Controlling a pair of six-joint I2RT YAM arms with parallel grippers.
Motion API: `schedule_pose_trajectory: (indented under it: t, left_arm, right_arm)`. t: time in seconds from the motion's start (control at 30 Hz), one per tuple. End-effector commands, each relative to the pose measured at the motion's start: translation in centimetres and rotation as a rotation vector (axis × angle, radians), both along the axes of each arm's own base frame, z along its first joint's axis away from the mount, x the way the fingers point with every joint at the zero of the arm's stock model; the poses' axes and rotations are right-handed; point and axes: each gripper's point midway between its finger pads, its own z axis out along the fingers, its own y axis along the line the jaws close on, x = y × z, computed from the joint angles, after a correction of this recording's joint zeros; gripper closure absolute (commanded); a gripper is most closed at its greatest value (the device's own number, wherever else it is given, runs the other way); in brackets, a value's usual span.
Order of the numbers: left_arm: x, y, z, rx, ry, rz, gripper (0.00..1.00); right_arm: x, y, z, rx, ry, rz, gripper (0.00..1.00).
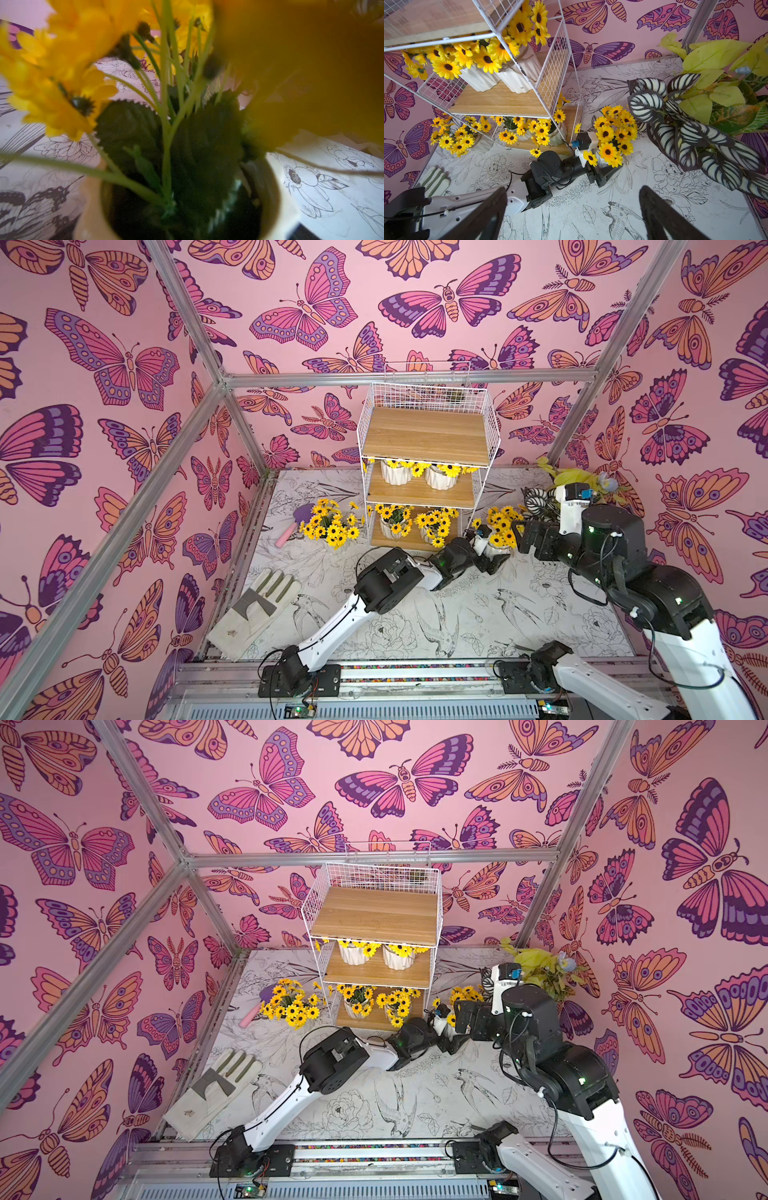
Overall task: Take the sunflower pots off the shelves
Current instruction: Place the sunflower pot at the center of the board.
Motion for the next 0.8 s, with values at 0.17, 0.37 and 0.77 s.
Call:
schedule_pose_trajectory:
  t: [0.17,0.37,0.77]
  left_arm:
    - [-1.1,0.7,-5.9,0.142,0.101,-0.042,0.03]
    - [-1.8,1.3,-6.0,0.167,0.094,-0.032,0.0]
    - [-2.2,3.3,-4.9,0.18,0.066,0.046,0.0]
  right_arm:
    - [-0.1,0.3,-0.4,0.019,-0.007,0.014,0.01]
    - [-0.3,0.5,-0.6,0.022,-0.001,0.023,0.01]
    - [-0.3,0.6,-1.5,0.011,0.011,0.032,0.01]
